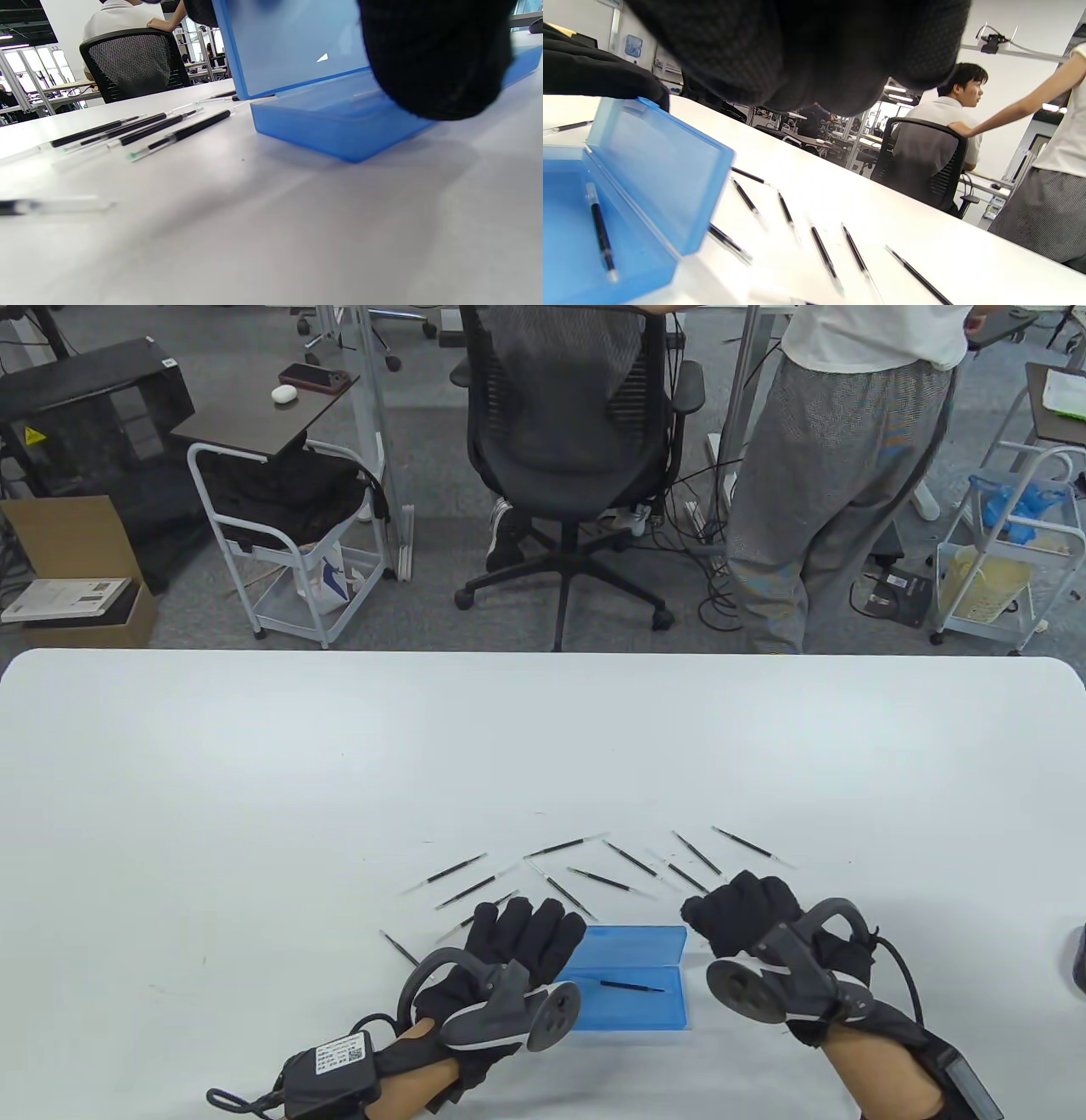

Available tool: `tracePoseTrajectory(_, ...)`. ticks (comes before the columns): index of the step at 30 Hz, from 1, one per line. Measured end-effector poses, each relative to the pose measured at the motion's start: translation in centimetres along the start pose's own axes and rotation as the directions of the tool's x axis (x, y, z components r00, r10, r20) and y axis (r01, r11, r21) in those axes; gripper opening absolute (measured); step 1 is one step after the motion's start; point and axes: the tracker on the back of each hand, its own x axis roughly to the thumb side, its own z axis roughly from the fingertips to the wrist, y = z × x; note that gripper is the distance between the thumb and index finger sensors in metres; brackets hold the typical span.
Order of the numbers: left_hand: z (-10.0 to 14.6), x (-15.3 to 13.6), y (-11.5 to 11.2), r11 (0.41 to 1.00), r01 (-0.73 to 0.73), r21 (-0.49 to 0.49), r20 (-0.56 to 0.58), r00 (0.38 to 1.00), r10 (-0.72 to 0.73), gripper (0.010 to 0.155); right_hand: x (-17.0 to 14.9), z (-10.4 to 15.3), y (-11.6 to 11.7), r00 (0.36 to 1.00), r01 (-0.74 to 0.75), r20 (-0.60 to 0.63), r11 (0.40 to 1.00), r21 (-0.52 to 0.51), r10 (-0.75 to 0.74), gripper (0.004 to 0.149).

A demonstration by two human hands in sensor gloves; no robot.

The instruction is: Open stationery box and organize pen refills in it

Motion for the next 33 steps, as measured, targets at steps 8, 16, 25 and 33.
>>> tracePoseTrajectory(8, 0.0, 0.0, 0.0, 1.0, -0.004, -0.002, -0.001, 1.0, 0.004, 0.116, -1.8, -0.8, 5.2, 0.996, -0.083, 0.024, 0.989, 0.124, 0.081, 0.053)
tracePoseTrajectory(16, 0.0, 0.0, 0.0, 1.0, -0.005, -0.003, -0.001, 1.0, 0.005, 0.118, -2.6, -2.1, 8.7, 0.995, -0.094, 0.059, 0.981, 0.171, 0.085, 0.047)
tracePoseTrajectory(25, 0.0, -0.1, -0.1, 1.0, -0.015, -0.006, 0.0, 1.0, 0.015, 0.118, -3.7, -2.2, 10.4, 0.995, -0.085, 0.056, 0.982, 0.168, 0.077, 0.044)
tracePoseTrajectory(33, -0.1, -0.1, -0.1, 1.0, -0.019, -0.007, 0.0, 1.0, 0.019, 0.118, -4.0, -1.8, 10.8, 0.996, -0.079, 0.063, 0.986, 0.149, 0.071, 0.04)
